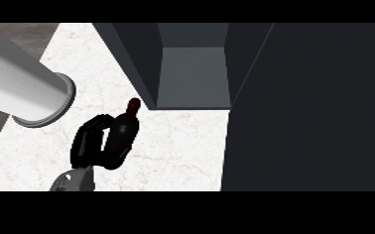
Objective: Pick up the wine, place it into the cabinet and close the cabinet
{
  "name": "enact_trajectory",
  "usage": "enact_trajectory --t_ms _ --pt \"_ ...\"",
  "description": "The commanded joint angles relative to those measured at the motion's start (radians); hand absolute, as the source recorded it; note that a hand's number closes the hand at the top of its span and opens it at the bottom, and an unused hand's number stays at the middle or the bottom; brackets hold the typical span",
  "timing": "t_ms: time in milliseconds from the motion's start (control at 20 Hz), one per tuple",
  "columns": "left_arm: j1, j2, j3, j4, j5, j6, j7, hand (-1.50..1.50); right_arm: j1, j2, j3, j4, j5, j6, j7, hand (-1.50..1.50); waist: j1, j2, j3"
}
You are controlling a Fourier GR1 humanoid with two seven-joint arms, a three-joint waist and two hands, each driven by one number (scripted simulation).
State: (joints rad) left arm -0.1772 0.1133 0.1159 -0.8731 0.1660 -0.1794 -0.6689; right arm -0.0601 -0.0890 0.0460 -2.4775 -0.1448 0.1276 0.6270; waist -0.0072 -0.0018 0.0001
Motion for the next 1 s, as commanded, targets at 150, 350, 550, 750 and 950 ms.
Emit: enact_trajectory --t_ms 150,350,550,750,950 --pt "0.117 0.095 0.028 -0.055 0.027 -0.104 -0.035 1.50 0.020 -0.014 -0.067 -0.136 -0.123 -0.003 0.062 -1.50 0.005 -0.001 0.000" --pt "0.232 0.038 -0.025 -0.320 -0.010 0.005 -0.011 1.50 -0.046 0.007 -0.029 -0.054 -0.069 -0.021 0.054 -1.50 0.018 -0.003 0.001" --pt "0.221 0.029 -0.007 -0.363 -0.019 0.049 -0.043 1.50 0.081 0.021 0.004 -0.111 -0.063 0.024 0.003 -1.50 0.007 -0.002 0.001" --pt "0.265 0.026 -0.036 -0.539 0.064 -0.033 0.086 1.50 0.056 0.014 -0.034 -0.074 -0.082 0.027 -0.007 -1.50 0.009 -0.001 0.001" --pt "0.281 0.015 -0.061 -0.720 0.111 -0.004 0.259 1.50 0.047 0.001 -0.037 -0.088 -0.103 0.040 0.015 -1.50 0.009 -0.002 0.001"
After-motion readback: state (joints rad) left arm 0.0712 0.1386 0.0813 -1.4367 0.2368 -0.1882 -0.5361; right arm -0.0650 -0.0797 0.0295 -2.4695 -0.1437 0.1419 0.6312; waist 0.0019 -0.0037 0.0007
